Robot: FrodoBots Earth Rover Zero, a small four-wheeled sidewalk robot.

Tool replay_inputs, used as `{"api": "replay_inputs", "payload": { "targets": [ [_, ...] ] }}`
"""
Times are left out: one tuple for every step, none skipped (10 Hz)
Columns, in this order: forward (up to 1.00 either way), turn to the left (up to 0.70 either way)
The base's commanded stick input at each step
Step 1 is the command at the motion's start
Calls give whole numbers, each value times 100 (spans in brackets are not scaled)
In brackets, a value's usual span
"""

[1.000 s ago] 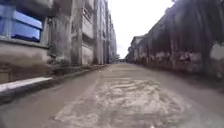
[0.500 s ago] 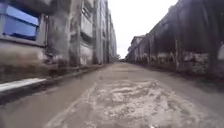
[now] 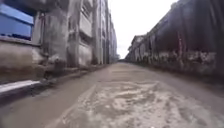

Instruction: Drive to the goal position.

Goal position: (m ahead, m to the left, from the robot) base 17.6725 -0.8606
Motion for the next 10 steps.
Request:
{"api": "replay_inputs", "payload": {
  "targets": [
    [50,0],
    [50,0],
    [50,0],
    [50,0],
    [50,0],
    [50,-25],
    [50,-50],
    [50,-50],
    [50,-49],
    [50,-21]
  ]
}}
